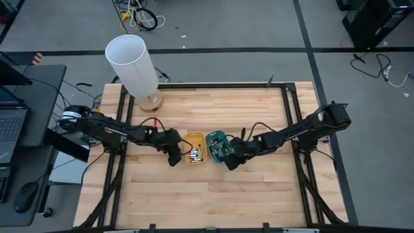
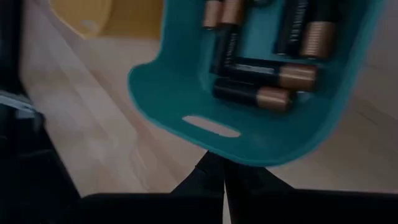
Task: Sort batteries
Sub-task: Adjust the bins
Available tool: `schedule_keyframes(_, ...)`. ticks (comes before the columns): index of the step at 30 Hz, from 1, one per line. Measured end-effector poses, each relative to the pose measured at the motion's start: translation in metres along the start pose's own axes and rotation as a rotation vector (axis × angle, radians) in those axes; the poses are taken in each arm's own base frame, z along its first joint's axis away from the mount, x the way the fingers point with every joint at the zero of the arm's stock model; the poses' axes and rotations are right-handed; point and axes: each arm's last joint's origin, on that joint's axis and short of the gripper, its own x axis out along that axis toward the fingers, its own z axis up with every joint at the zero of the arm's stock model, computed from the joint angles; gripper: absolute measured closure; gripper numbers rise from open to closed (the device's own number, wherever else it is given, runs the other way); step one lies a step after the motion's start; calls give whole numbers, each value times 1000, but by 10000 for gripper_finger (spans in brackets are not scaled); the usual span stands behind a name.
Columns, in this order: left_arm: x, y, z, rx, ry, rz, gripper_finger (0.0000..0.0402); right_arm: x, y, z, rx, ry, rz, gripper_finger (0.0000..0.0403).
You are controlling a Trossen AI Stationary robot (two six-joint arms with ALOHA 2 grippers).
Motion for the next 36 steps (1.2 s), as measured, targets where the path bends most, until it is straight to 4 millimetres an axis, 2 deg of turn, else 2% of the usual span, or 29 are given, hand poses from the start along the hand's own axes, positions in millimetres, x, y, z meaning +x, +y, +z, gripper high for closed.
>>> schedule_keyframes(5,6,2,0,-1,4,6,271,15,1,3,15,-6,57,403)
schedule_keyframes(9,8,6,4,-8,-13,14,271,14,6,2,12,23,106,403)
schedule_keyframes(12,8,10,6,-14,-19,24,271,2,13,-1,6,33,146,403)
schedule_keyframes(16,7,11,9,-20,-21,11,271,-24,26,-2,-14,19,232,403)
schedule_keyframes(19,7,11,10,0,-33,4,271,-45,28,0,-18,-52,234,403)
schedule_keyframes(23,7,14,14,17,-54,6,271,-67,18,5,-26,-154,123,403)
schedule_keyframes(27,7,20,19,-2,-71,15,271,-79,-2,6,-12,-199,-88,403)
schedule_keyframes(32,6,27,23,0,-86,19,271,-81,-23,6,22,-165,-286,403)
schedule_keyframes(36,6,31,30,14,-135,16,271,-73,-27,9,34,-159,-331,403)
